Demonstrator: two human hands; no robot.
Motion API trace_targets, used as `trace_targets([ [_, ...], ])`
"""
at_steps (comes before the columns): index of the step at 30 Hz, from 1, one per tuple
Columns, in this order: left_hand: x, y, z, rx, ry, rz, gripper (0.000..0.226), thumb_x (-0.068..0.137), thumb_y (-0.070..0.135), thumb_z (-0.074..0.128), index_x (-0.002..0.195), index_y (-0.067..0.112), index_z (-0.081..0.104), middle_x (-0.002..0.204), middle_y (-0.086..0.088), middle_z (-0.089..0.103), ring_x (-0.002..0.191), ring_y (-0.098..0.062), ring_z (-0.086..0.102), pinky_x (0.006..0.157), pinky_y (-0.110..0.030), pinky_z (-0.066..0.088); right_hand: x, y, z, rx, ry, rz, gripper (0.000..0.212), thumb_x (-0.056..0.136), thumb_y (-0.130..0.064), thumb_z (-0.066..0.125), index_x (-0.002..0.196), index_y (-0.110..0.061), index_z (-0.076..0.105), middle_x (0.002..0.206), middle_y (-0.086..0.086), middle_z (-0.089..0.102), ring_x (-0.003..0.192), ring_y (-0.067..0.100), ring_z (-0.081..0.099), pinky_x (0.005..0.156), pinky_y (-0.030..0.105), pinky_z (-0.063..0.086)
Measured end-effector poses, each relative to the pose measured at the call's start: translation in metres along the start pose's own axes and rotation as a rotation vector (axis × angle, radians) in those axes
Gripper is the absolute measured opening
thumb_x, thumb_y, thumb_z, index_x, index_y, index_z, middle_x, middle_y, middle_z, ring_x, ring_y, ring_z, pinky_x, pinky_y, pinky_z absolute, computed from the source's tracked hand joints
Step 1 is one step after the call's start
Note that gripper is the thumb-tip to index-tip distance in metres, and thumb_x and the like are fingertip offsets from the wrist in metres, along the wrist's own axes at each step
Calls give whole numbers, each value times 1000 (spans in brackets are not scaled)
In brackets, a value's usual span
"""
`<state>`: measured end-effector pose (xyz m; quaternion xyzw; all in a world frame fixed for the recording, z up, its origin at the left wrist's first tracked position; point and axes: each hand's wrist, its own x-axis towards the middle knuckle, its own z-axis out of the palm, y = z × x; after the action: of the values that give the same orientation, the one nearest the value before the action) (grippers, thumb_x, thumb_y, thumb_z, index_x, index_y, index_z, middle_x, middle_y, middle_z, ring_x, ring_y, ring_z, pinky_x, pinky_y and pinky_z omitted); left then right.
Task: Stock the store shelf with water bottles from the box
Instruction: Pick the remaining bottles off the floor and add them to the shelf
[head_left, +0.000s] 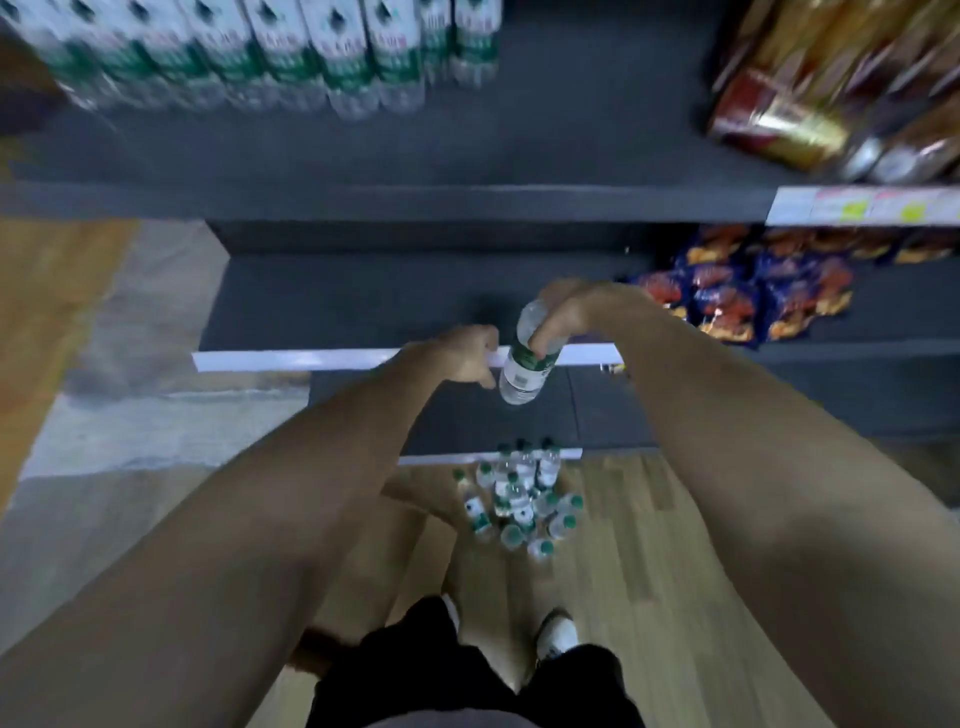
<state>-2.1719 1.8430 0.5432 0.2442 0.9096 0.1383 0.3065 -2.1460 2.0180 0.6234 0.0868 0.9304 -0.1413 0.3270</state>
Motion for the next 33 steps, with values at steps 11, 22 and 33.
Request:
trace_targets([
  [11, -52, 19, -140, -384, 291, 164, 84, 51, 35, 90, 124, 30, 49, 116, 9, 66, 102, -14, 64, 94, -39, 51, -92, -87, -157, 6, 237, -201, 53, 61, -29, 86, 110, -24, 67, 110, -1, 70, 102, 21, 67, 97, 41, 54],
  [22, -86, 23, -205, -259, 468, 42, 80, 59, 17, 84, 131, 23, 51, 129, -3, 61, 108, -21, 61, 88, -36, 53, -95, -91, -193, -64, 257, -239, 77, 67, -20, 89, 132, -19, 48, 110, 1, 62, 89, 22, 69, 82, 39, 59],
  [33, -134, 32, -261, 903, 565, -259, 43, 74, 34, 74, 115, 28, 61, 109, 5, 64, 110, -20, 49, 89, -39, 39, -64, -91, -198, -142, 472, -404, 38, 70, -21, 85, 100, -22, 61, 103, 1, 63, 94, 22, 60, 84, 32, 52],
])
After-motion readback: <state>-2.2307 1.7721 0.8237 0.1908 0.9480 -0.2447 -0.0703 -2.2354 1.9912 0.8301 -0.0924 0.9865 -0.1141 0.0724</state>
